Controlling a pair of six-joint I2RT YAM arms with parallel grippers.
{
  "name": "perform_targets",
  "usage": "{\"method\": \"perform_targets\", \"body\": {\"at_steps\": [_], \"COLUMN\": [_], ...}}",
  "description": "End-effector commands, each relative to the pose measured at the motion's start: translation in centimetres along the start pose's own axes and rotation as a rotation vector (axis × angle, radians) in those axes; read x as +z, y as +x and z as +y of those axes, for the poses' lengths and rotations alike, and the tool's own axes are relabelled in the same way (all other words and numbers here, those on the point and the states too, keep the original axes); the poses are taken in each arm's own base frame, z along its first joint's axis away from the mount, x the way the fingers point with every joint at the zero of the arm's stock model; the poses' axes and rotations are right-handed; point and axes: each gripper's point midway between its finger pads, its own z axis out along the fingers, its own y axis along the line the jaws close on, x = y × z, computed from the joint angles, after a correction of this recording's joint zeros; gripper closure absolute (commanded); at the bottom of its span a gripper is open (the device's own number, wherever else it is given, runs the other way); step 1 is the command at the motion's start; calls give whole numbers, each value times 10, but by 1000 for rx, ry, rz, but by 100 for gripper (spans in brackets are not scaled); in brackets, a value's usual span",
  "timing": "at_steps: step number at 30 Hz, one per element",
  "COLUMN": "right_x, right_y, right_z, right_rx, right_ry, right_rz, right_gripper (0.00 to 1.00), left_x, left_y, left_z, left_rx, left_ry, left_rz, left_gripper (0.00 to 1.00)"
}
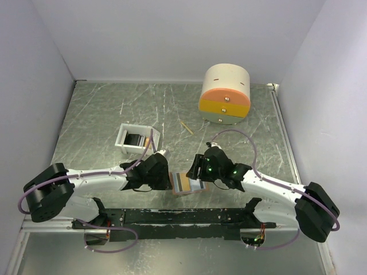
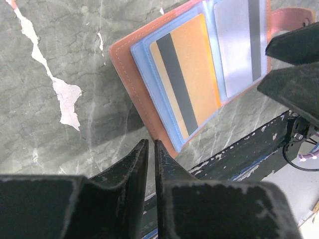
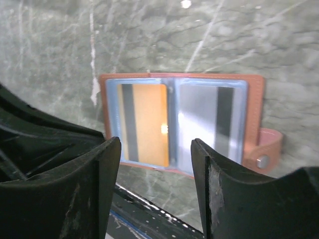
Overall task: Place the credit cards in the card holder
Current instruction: Insert the credit card into the card holder.
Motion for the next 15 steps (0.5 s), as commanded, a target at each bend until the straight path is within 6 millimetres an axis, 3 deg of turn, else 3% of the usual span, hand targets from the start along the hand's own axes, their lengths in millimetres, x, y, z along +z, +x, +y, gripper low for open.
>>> {"method": "perform_targets", "body": {"at_steps": [1,12,15], "right_x": [-11,-4,-2], "right_y": [-6,-4,-3], "right_z": [-35,-42,-44], "right_rx": [-45,-46,-44], "right_ry": [183,188,187], "right_rz": [-34,-23,-17], "right_gripper": [40,37,37], "left_x": [-6,-12,-11], "left_y": [-16,-26,-26], "left_z": [-15,-4,-9], "left_rx": [9,-12,-2], "left_ry": [39,-46,-12], "left_rz": [-67,-109,-112], "left_gripper": [77,72,71]}}
